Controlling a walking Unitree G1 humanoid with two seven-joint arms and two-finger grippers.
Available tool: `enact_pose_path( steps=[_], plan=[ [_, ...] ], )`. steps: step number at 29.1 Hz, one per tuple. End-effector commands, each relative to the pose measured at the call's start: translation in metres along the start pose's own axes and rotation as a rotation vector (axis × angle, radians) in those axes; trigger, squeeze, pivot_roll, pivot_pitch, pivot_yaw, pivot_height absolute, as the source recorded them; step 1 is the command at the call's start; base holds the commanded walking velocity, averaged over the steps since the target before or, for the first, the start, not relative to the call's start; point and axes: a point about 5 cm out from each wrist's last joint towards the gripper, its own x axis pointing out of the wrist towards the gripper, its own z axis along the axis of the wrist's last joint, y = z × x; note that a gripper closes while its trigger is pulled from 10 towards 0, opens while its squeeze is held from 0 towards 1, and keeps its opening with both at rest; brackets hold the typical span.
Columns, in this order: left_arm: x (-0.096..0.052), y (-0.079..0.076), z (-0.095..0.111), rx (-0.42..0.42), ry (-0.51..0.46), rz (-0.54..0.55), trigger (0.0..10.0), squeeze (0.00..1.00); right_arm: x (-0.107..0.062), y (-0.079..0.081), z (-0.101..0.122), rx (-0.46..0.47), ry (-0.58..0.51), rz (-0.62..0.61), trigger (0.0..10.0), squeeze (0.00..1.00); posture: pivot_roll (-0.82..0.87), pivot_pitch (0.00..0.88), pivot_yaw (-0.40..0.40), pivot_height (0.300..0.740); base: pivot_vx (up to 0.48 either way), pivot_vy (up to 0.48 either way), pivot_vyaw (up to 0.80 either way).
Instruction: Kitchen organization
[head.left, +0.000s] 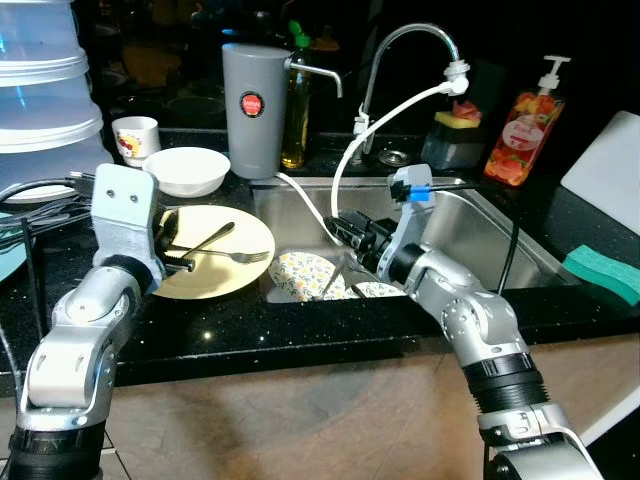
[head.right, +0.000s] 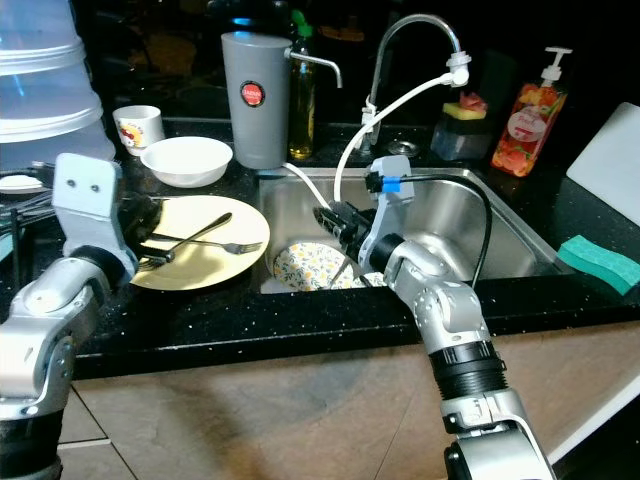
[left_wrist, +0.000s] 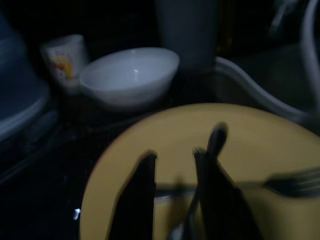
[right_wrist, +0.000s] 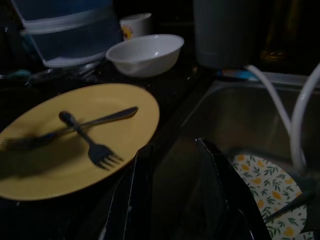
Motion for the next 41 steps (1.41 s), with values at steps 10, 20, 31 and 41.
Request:
enact_pose_path(
  steps=[10,20,31,41],
  plan=[
    [0.019,0.01,-0.01,0.012,0.206,-0.154,10.0,1.0,0.007,-0.001,0.006,-0.018,0.013,0.075,10.0,0.0,0.11,0.0,-0.091,0.74,0.0,0.0,0.0],
    [0.033,0.018,-0.01,-0.071,0.232,-0.254,10.0,0.0,0.008,0.003,0.003,-0.024,0.045,0.14,10.0,0.0,0.11,0.0,-0.092,0.74,0.0,0.0,0.0],
    [0.038,0.026,-0.027,0.067,0.374,-0.339,10.0,0.0,0.01,0.007,0.002,0.008,0.045,0.18,10.0,0.0,0.11,0.0,-0.094,0.74,0.0,0.0,0.0],
    [0.042,0.038,-0.041,0.196,0.491,-0.334,0.0,0.0,0.009,0.012,-0.007,0.047,0.103,0.232,10.0,0.0,0.11,0.001,-0.094,0.74,0.0,0.0,0.0]
  ],
)
